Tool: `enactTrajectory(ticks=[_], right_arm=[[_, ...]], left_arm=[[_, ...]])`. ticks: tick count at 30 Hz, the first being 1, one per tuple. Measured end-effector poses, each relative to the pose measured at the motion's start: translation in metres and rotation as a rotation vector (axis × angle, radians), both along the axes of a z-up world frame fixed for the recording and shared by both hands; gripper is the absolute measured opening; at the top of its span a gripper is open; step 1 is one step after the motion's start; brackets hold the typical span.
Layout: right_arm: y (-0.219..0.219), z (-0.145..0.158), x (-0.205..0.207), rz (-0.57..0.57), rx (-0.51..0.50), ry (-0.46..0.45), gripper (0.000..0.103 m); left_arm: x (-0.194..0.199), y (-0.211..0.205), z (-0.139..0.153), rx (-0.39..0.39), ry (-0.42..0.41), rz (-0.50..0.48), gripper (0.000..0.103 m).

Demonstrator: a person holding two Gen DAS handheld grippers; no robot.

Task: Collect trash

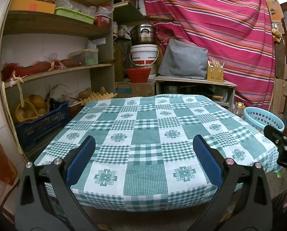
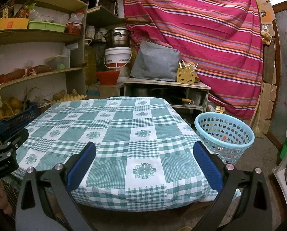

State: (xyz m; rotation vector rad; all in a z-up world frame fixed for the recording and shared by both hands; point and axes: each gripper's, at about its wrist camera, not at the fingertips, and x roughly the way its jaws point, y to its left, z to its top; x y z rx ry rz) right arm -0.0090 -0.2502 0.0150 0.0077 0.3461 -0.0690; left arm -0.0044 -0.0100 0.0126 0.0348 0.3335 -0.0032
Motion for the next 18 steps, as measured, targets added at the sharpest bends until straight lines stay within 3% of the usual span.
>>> enactTrajectory(ticks=[18], right_arm=[[-0.0013, -0.0001, -0.0012, 0.001, 0.001, 0.000, 0.099]], left_arm=[[-0.0003, -0.0005, 0.0007, -0.002, 0.002, -0.002, 0.098]])
